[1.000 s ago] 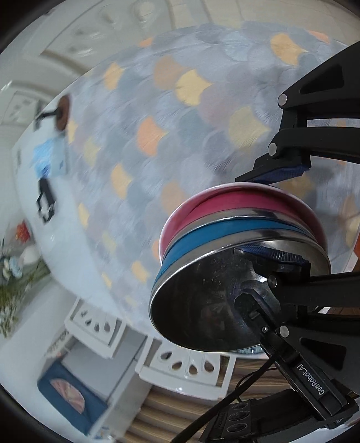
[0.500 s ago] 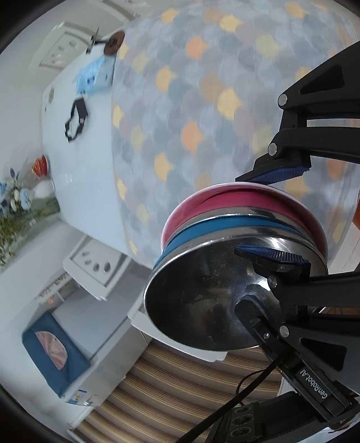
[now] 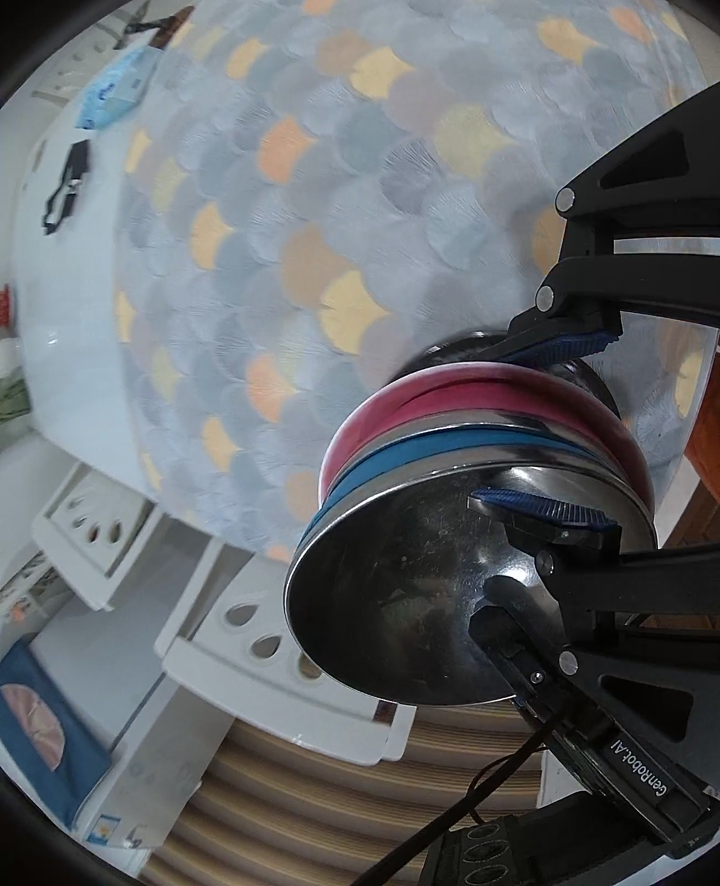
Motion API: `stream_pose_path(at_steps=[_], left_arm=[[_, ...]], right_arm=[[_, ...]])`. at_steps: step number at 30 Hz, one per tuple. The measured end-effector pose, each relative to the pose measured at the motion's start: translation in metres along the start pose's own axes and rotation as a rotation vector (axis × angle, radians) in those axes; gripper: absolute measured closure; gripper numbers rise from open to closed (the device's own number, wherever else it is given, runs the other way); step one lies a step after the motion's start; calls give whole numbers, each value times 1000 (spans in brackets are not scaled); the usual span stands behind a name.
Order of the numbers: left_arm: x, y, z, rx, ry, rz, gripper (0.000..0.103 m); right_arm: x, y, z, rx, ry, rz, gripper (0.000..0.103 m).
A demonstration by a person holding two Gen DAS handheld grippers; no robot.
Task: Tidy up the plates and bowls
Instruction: 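Carry the bowl stack with both tools and lower it onto the floral plates, then open both tools and lift away from the stack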
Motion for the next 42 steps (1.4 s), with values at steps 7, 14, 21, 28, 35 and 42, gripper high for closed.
stream_pose_path(at_steps=[7,14,21,28,35,42], left_arm=[[-18,12,10,-45,-3,4,74],[-24,17,15,-59,5,0,74],[-23,17,11,-60,21,-4,74],[-22,5,1,-22,19,-7,74],[-19,-5,-10,22,34,-2,71],[-9,-17,-20,66,30,62,71]], right_arm=[[0,13,18,-32,22,21,61],[2,16,21,-40,33,33,61],[6,18,13,-42,11,72,61],[5,-1,-17,57,18,52,58],[12,-21,-19,93,55,4,51],[17,-20,-9,79,55,27,51]])
Point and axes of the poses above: each gripper's, at about its wrist camera, not at the fingertips, and z roughly the way its jaws point, x to its right, y to its underside, the point moved 9 cm from there along z, roughly the way its jaws point, and after that the axes turned 12 degrees about x, right-handed, at the moved point
